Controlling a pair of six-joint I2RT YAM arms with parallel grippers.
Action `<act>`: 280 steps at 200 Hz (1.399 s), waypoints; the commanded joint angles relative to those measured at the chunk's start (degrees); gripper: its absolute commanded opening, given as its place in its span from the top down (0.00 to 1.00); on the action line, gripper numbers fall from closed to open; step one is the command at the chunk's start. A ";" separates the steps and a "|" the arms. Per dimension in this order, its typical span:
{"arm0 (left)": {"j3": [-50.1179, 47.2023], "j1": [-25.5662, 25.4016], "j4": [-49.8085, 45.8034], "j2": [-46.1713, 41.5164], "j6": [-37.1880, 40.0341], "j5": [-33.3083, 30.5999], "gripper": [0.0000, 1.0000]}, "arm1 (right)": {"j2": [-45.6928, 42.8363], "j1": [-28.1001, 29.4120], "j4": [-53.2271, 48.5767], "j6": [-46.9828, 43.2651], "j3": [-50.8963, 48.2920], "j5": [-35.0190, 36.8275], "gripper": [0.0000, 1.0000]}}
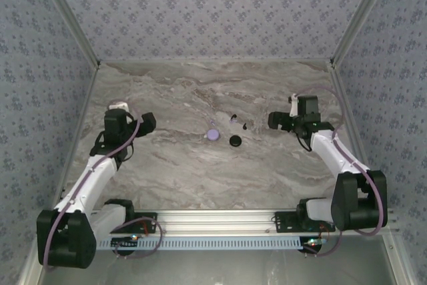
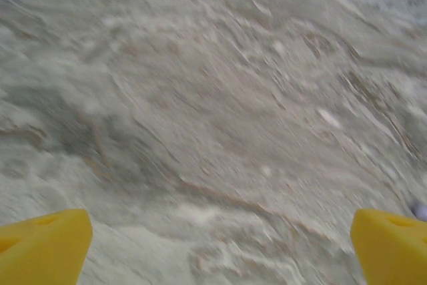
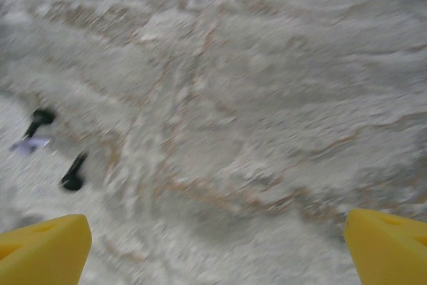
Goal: Insert wireless bluetooth earbuds into charging case
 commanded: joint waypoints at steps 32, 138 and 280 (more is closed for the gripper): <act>5.48 -7.18 -10.85 1.95 -1.23 9.63 0.01 | 0.43 7.53 -8.87 -1.85 2.58 -9.17 0.00; 8.41 -24.32 -8.69 10.89 -3.59 9.28 0.19 | 19.01 16.16 -12.72 -2.59 14.86 -14.27 0.51; 7.58 -31.85 0.30 19.86 -10.45 16.30 0.53 | 36.09 18.59 -17.46 -2.29 28.02 -8.03 0.82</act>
